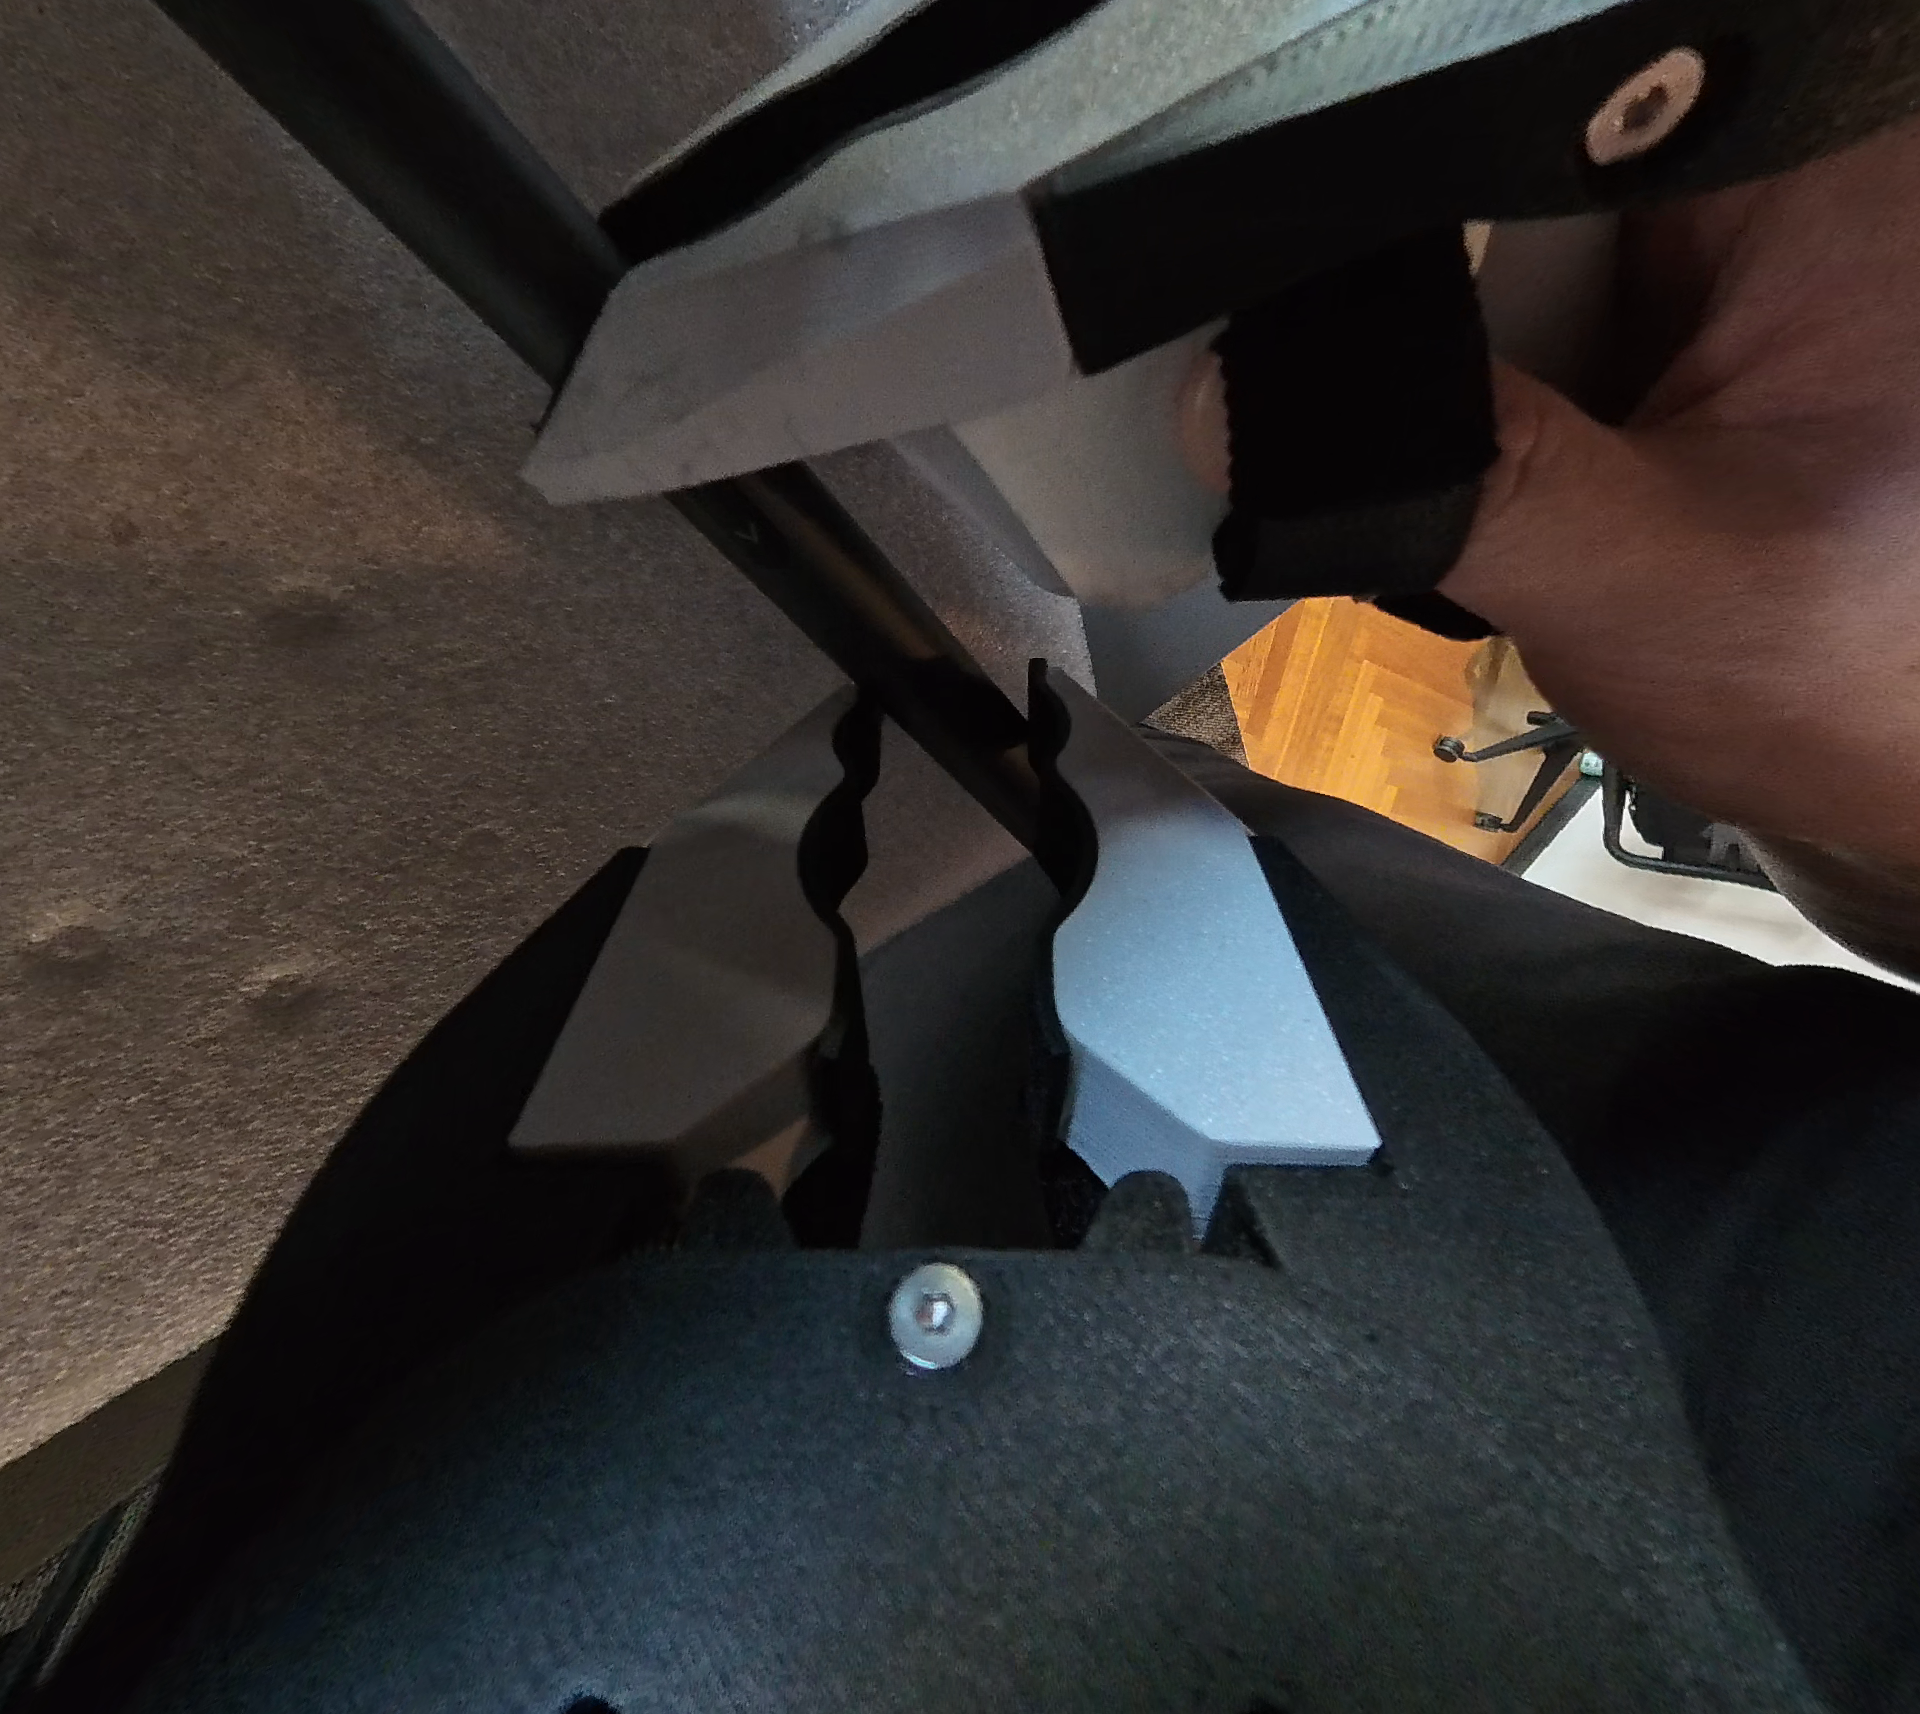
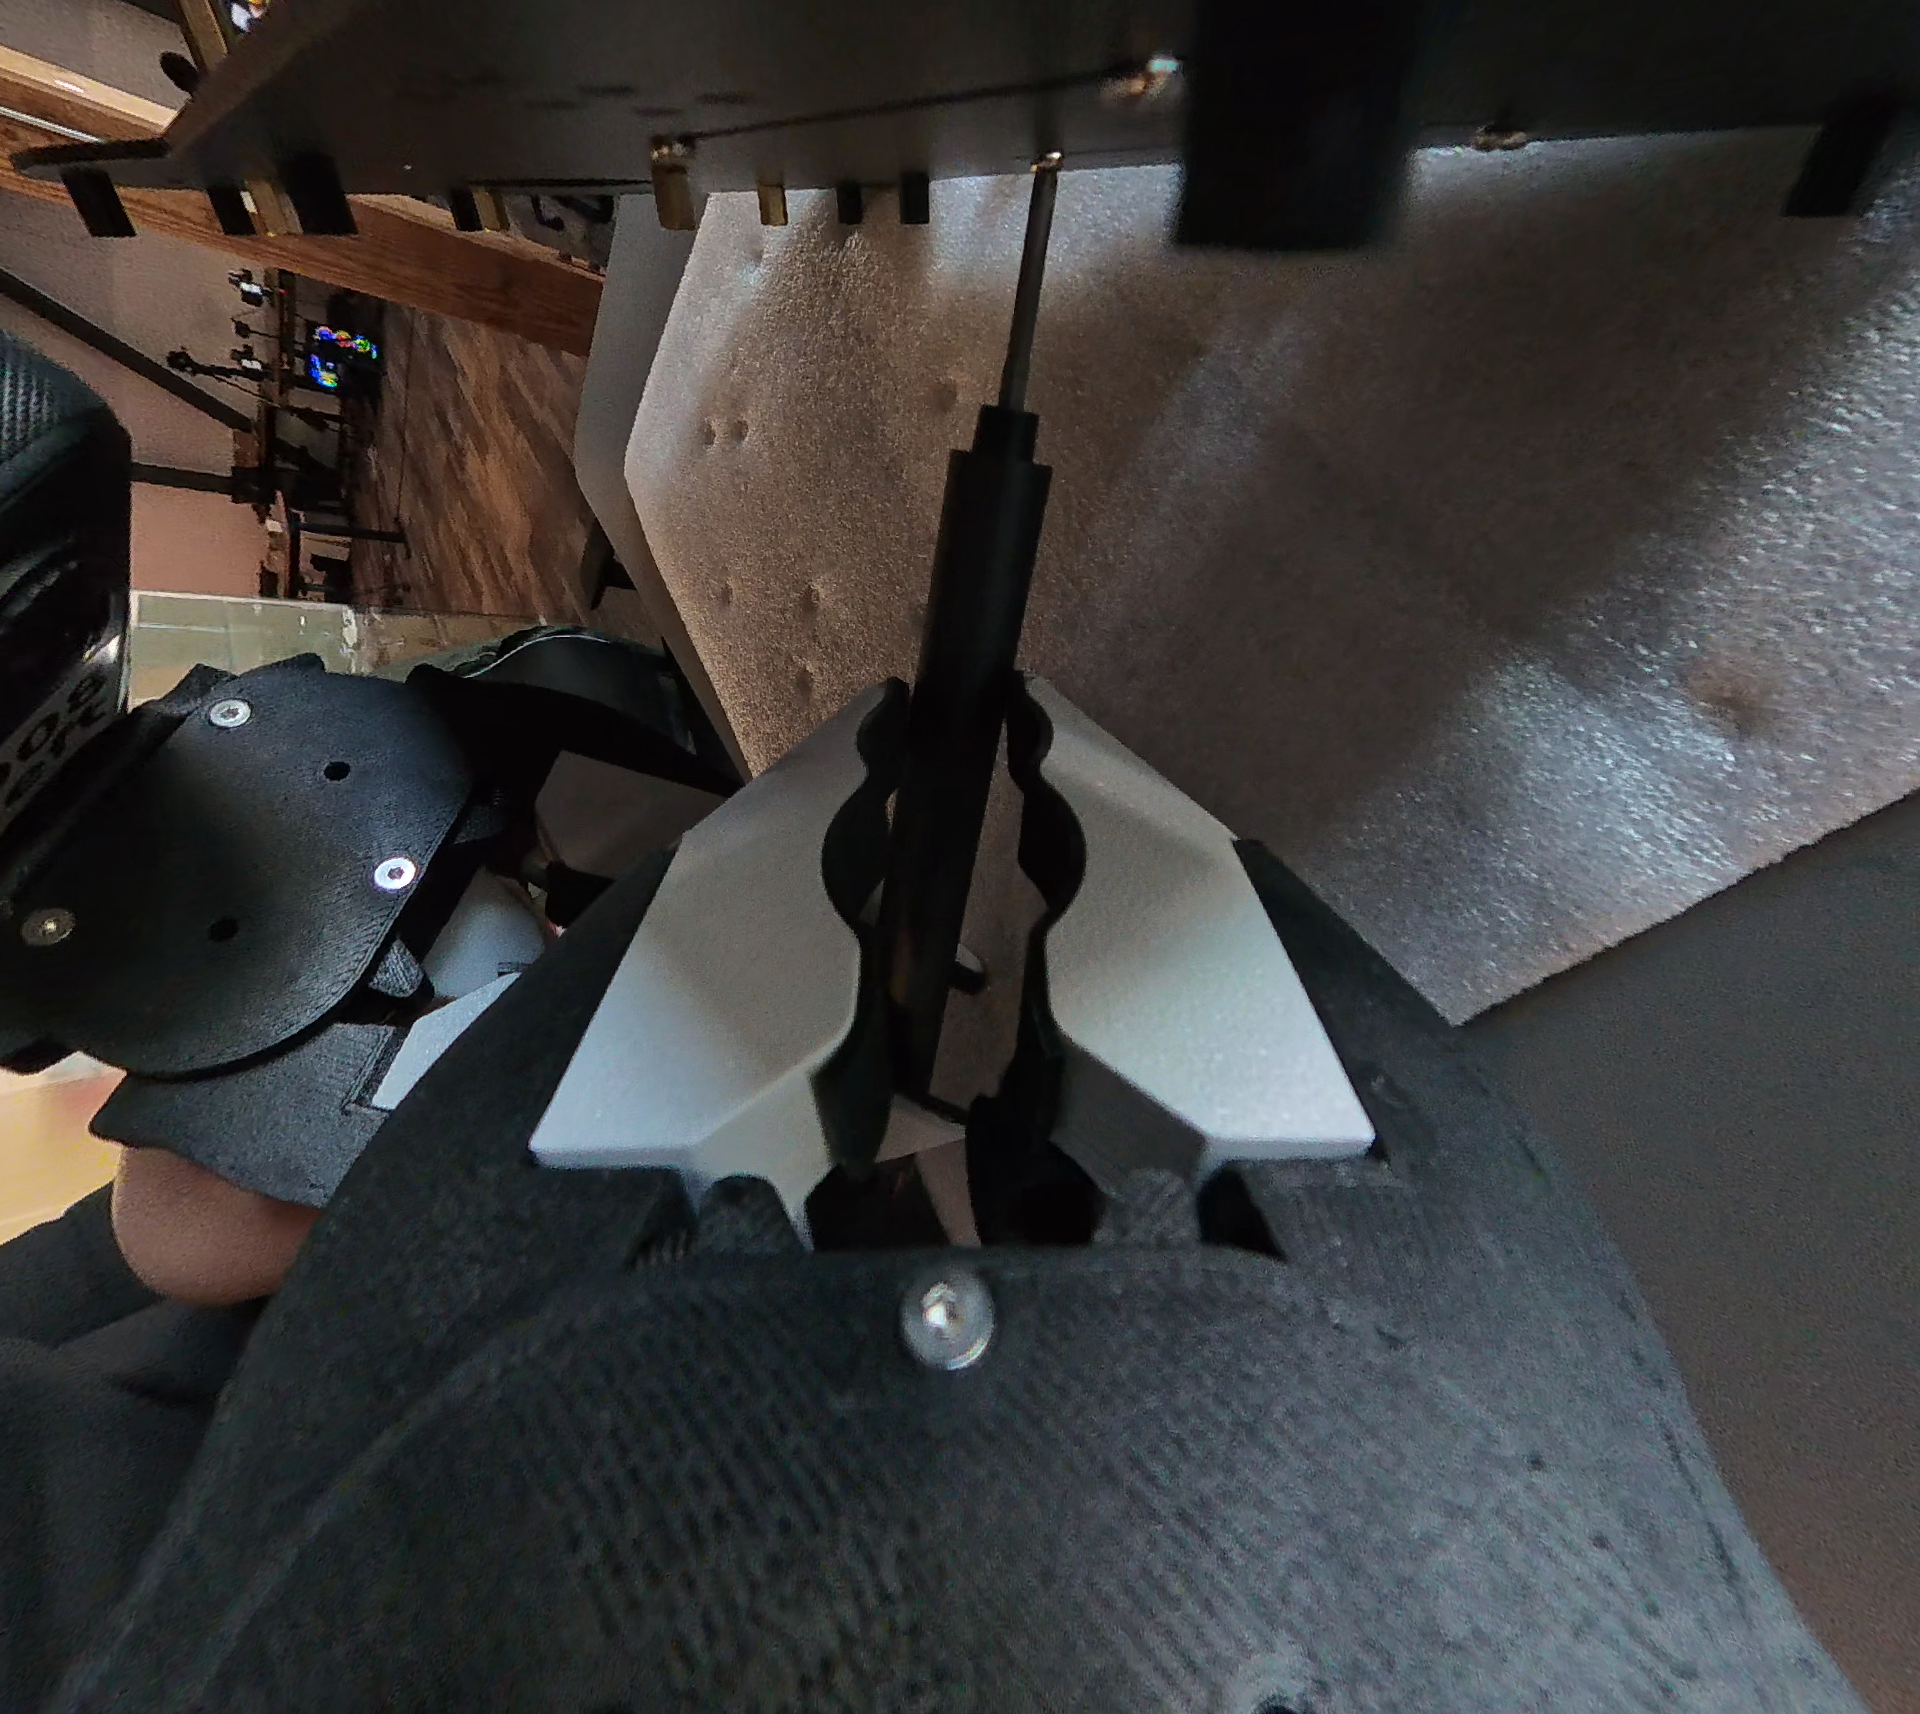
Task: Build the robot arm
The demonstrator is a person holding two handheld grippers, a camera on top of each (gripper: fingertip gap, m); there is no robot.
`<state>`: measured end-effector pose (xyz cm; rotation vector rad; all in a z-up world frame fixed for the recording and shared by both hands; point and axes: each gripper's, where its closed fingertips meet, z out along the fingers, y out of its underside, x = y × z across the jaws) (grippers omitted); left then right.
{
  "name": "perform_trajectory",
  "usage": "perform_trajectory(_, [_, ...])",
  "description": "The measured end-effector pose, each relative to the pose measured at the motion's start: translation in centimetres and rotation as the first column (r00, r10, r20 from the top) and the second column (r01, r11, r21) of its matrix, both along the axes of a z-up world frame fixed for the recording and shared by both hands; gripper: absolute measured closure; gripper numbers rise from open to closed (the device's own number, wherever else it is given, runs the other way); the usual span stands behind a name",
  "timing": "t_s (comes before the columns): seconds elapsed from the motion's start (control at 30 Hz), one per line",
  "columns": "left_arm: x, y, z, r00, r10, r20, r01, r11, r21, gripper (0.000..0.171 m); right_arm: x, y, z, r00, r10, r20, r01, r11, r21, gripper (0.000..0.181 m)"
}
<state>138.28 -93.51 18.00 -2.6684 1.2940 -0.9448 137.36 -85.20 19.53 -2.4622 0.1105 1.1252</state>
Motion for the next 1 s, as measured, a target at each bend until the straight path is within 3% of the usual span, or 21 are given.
perform_trajectory(0.37, [0.0,0.0,0.0,1.000,0.002,0.009,-0.002,1.000,0.000,0.145,0.0,0.0,0.1,1.000,0.002,-0.005,-0.002,1.000,0.011,0.162])
perform_trajectory(0.63, [-0.9,0.2,0.0,1.000,0.001,-0.018,-0.001,1.000,0.013,0.145,-0.5,0.1,0.3,0.987,-0.046,-0.156,0.048,0.999,0.009,0.163])
perform_trajectory(1.0, [-1.2,0.3,0.0,0.999,-0.006,-0.034,0.007,1.000,0.014,0.145,-0.7,0.2,0.3,0.978,-0.055,-0.203,0.057,0.998,0.008,0.163])
